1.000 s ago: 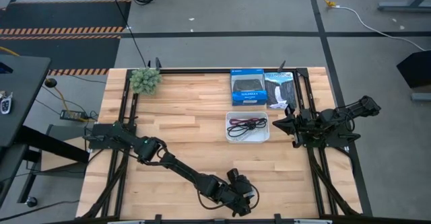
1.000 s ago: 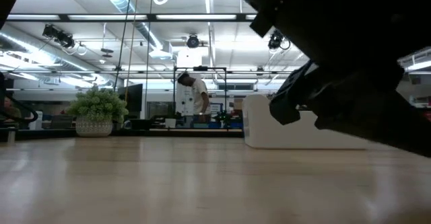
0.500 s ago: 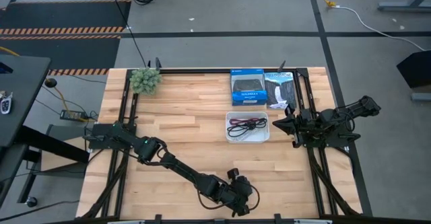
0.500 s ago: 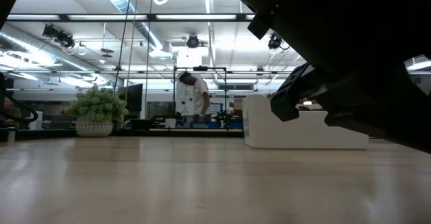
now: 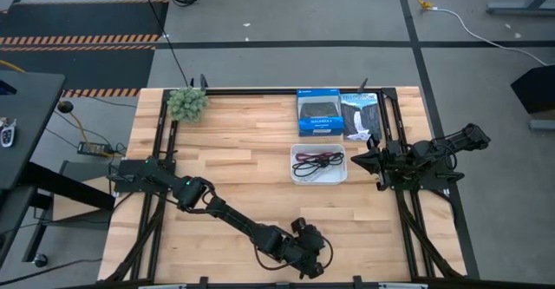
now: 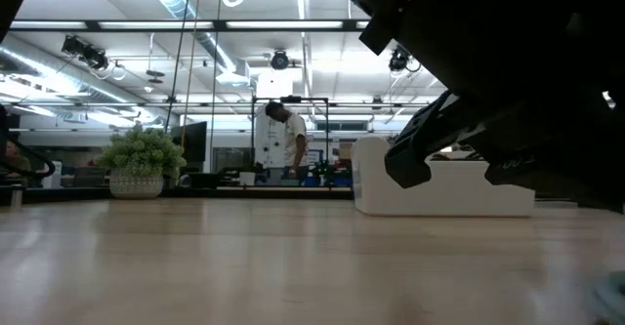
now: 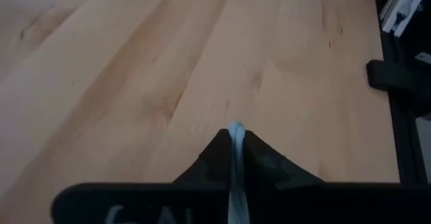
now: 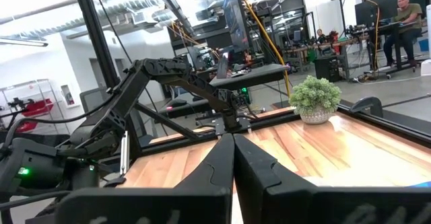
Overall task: Pick and place USB-C Cables
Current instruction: Put the blue charger cable into the white bin, then return to Home Position
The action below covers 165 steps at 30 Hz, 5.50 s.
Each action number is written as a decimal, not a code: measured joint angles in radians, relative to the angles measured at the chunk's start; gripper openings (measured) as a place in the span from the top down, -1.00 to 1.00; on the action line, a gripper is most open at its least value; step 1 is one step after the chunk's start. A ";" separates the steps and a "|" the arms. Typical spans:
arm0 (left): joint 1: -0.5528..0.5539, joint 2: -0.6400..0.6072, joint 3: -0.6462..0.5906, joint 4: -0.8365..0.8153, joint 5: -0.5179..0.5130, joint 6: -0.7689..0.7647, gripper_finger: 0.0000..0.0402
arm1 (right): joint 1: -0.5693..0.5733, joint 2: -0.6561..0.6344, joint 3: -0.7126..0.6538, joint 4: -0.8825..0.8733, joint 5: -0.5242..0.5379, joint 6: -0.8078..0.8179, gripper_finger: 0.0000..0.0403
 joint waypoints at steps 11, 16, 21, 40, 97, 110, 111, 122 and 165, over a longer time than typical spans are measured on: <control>-0.002 0.000 0.116 -0.046 0.042 0.002 0.89 | 0.000 0.000 0.000 0.000 0.000 0.000 0.93; 0.007 -0.002 0.219 -0.138 0.046 0.079 0.88 | 0.000 0.000 0.000 0.000 0.000 0.000 0.93; 0.012 -0.002 0.292 -0.205 0.043 0.131 0.88 | 0.000 0.000 0.000 0.000 0.000 0.000 0.93; 0.055 -0.002 0.299 -0.210 -0.063 0.108 0.87 | 0.000 0.000 0.000 0.000 0.000 0.000 0.93; 0.398 -0.178 0.298 -0.456 0.147 0.414 0.88 | 0.000 0.000 0.000 0.012 0.000 0.000 0.93; 0.563 -0.174 0.199 -0.401 0.279 0.479 0.88 | 0.000 0.000 0.000 0.012 0.000 0.000 0.93; 0.563 -0.174 0.181 -0.389 0.289 0.486 0.88 | 0.000 0.000 0.000 0.012 0.000 0.000 0.93; 0.565 -0.174 0.070 -0.280 0.290 0.671 0.88 | 0.000 0.000 0.000 0.012 0.000 0.000 0.93; 0.375 -0.622 0.021 -0.288 0.121 0.485 0.81 | 0.000 0.000 0.000 0.012 0.000 0.000 0.93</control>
